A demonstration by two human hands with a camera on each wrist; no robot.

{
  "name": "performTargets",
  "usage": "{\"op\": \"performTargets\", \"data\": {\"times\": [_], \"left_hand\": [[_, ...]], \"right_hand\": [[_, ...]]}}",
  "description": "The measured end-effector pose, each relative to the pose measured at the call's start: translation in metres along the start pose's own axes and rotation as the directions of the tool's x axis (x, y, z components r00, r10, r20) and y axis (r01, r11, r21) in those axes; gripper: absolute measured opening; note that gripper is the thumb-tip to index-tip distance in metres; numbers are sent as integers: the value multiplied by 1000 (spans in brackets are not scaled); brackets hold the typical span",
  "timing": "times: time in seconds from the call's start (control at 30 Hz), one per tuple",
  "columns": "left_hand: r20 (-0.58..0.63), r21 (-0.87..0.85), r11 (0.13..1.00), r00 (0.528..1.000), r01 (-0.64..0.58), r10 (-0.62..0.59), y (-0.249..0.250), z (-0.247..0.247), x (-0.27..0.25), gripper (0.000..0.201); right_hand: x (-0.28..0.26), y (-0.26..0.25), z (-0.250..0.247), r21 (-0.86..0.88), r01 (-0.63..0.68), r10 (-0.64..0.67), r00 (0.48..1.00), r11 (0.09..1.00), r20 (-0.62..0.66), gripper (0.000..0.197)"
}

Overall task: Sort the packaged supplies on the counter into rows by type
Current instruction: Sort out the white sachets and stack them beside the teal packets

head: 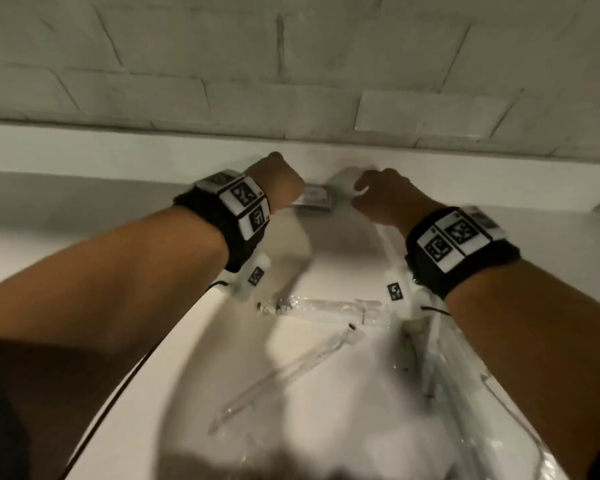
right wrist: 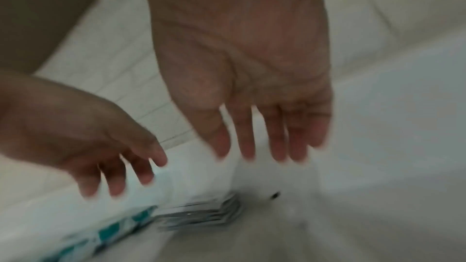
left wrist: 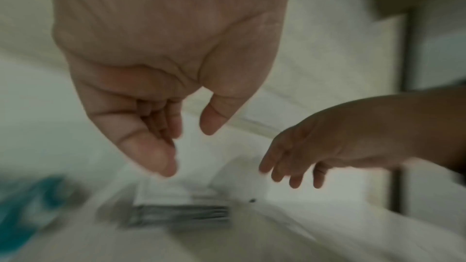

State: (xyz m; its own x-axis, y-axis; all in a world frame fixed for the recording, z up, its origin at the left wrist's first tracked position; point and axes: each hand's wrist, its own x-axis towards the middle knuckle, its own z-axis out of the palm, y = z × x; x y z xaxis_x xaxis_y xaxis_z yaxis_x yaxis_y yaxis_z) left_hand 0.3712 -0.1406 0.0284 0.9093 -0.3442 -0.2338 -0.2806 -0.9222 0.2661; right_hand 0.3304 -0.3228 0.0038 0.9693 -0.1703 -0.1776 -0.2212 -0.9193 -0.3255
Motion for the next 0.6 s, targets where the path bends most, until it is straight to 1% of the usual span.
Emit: {"op": "performTargets", "data": {"times": [0.03,0.07,0.1,0.13,0.2,0.27,0.3,0.37,0.4,0.43,0.47,0.53,0.57,0.6], "left_hand": [[-37,39,999,999,-26,27,10,3,-18,34],[-37,98,992,996,-78,82,16,8,-31,34],[-2,137,979,989,-149,150,23,18,-49,35],[81,163,966,978,-203,192,26,30,-66,37],[221,213,936,947,-281,234,30,54,-101,46],[266,242,924,937,-295,229,29,70,-126,51],[255,238,927,940,-289,228,26,76,-134,52],[259,234,932,941,-279,217,20,80,-153,54],[266,230,934,941,-274,211,14,80,-160,54],[262,225,935,942,-273,212,10,81,-172,53],[228,214,942,951,-259,210,5,80,-180,54],[116,195,950,968,-243,224,-1,81,-198,50],[68,192,950,969,-247,238,-2,81,-206,45],[45,188,947,965,-262,258,1,83,-216,37]], "right_hand": [[-13,11,-1,-104,-10,16,998,995,63,51],[-26,21,-3,-186,-22,47,991,982,127,59],[-43,32,-2,-247,-22,67,982,969,177,65],[-57,40,0,-289,-8,72,974,957,214,69],[-87,52,7,-331,87,6,963,940,271,70],[-112,59,14,-297,190,-94,947,936,308,65],[-122,62,17,-250,231,-143,934,940,328,64],[-149,72,19,-113,238,-181,911,965,371,58],[-159,76,19,-18,221,-199,908,975,370,53],[-174,80,20,61,212,-220,913,975,343,47],[-186,81,18,99,229,-248,927,968,282,41],[-218,79,12,30,261,-262,950,965,173,28],[-235,76,8,-23,267,-260,953,963,156,21],[-254,73,4,-59,271,-258,950,961,174,13]]}}
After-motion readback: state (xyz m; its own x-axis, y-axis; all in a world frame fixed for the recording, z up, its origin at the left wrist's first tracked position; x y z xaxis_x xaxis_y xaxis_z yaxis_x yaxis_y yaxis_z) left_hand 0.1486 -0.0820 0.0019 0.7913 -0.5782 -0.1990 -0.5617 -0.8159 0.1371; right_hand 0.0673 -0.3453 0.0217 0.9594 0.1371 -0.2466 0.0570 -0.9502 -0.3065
